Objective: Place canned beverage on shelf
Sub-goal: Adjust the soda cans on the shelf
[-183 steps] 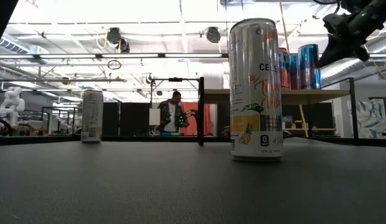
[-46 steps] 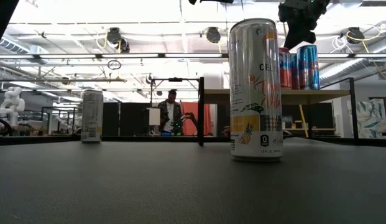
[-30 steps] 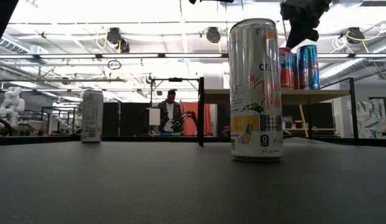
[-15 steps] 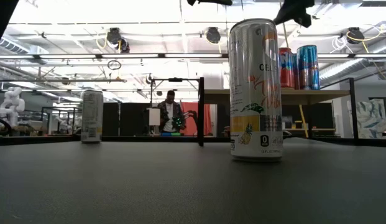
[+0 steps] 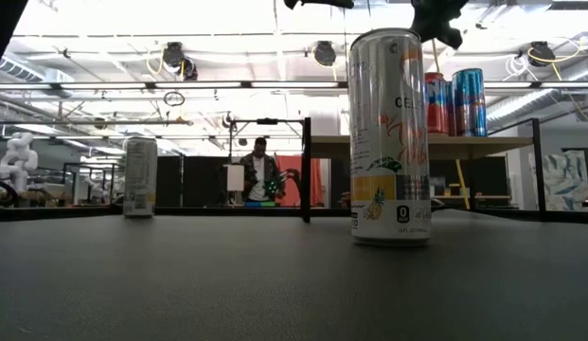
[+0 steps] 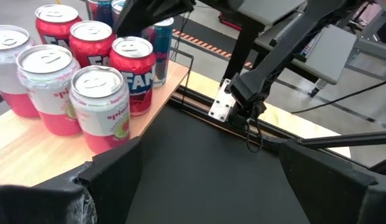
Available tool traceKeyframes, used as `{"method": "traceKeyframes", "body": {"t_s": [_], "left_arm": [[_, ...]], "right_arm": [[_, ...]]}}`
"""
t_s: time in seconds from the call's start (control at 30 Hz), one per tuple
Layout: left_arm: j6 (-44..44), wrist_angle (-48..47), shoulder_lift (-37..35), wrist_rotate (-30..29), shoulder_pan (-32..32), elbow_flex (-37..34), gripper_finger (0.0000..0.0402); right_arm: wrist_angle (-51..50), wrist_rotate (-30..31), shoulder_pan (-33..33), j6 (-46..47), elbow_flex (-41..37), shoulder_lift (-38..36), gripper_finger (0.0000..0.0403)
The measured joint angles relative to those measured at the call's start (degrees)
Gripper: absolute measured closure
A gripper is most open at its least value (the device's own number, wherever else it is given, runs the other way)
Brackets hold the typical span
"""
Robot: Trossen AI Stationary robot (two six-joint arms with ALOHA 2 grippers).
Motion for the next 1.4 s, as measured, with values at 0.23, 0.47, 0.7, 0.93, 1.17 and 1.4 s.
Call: {"method": "traceKeyframes", "body": {"t_s": [0.23,0.47,0.7,0.93,1.17,1.4], "left_arm": [[0.0,0.0,0.0,0.0,-1.3,0.0,0.0026],[0.0,0.0,0.0,0.0,-1.3,0.0,0.0027],[0.0,-0.3,0.0,0.0,-1.4,0.0,0.0026],[0.0,-2.4,0.0,0.0,-1.3,0.0,0.0027],[0.0,-3.2,0.0,-0.1,-1.3,0.0,0.0026],[0.0,-3.2,0.0,-0.1,-1.3,0.0,0.0026]], "right_arm": [[-3.9,-1.5,2.8,-2.8,0.0,0.7,0.0403],[-1.2,-1.2,4.1,-4.6,0.0,3.9,0.0403],[0.2,-1.1,4.0,-6.0,0.0,7.7,0.0403],[0.7,-1.2,4.0,-6.9,0.0,9.4,0.0403],[0.6,0.2,4.0,-7.6,0.0,9.1,0.0403],[2.3,0.1,4.0,-8.0,0.0,8.8,0.0403]]}}
